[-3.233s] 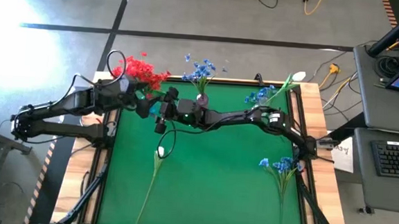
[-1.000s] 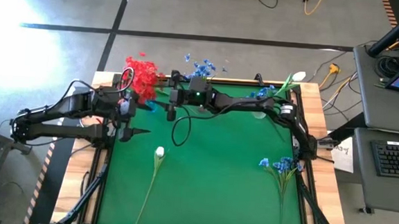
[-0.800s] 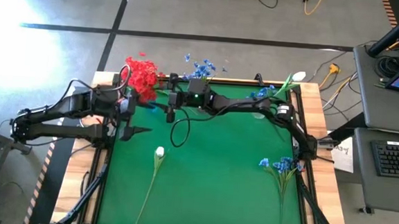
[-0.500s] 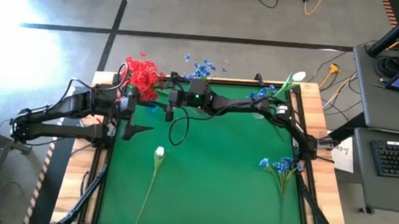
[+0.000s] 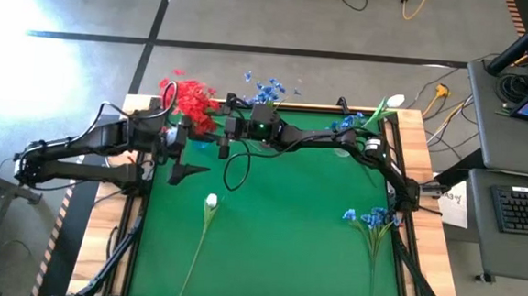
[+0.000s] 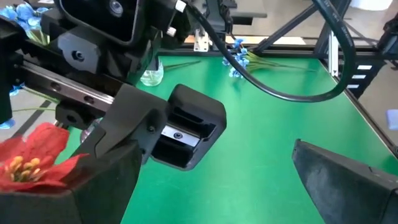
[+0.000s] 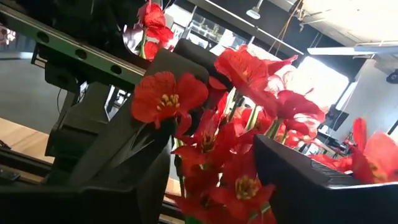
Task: Sort flowers into vase by color
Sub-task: Put the red flowers into the blue vase
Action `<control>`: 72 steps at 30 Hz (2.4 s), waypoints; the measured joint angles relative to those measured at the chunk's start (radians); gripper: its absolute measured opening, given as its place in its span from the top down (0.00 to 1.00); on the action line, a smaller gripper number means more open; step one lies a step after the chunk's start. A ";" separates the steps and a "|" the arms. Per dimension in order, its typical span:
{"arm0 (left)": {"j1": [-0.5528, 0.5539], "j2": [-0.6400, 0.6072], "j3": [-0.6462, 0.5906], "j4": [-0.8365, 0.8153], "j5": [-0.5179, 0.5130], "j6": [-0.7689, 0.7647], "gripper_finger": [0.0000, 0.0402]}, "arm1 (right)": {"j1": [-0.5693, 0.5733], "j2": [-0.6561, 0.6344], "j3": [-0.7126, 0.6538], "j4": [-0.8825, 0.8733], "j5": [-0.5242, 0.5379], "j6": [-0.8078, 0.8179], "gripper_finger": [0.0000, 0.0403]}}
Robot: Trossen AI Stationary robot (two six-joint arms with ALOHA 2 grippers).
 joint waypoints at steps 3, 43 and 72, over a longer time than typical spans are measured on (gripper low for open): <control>0.000 -0.004 0.000 0.000 0.000 0.017 0.00 | -0.001 0.000 0.000 -0.004 0.000 0.001 0.52; 0.001 -0.225 0.000 -0.097 -0.108 0.017 0.00 | -0.041 0.000 0.000 -0.006 0.000 0.088 0.93; 0.001 -0.301 0.000 0.050 -0.176 -0.027 0.00 | -0.041 -0.006 0.019 -0.017 0.000 0.075 0.93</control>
